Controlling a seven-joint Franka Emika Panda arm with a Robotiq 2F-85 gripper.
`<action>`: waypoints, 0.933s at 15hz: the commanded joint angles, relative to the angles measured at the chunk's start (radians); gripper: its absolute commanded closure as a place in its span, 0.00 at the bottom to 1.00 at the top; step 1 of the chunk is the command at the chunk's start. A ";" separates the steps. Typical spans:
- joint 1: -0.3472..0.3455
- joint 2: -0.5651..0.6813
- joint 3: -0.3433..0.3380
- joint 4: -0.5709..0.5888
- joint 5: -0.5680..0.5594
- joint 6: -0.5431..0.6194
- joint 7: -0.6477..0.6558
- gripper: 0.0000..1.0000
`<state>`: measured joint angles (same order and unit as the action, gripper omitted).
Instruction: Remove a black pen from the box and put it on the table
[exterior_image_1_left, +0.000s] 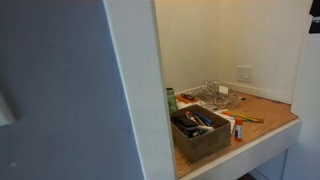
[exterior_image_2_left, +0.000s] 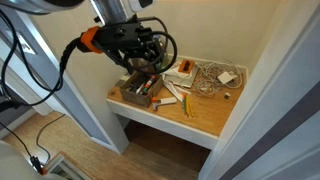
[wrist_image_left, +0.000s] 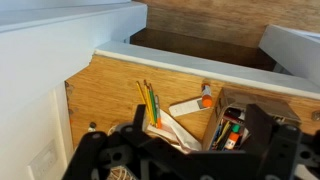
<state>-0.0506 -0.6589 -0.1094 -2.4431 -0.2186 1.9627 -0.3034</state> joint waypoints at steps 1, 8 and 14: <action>0.007 0.000 -0.005 0.002 -0.003 -0.003 0.003 0.00; 0.007 0.000 -0.005 0.002 -0.003 -0.003 0.003 0.00; 0.088 0.033 0.103 -0.070 0.009 -0.005 0.063 0.00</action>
<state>0.0014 -0.6477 -0.0539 -2.4803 -0.2167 1.9596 -0.2851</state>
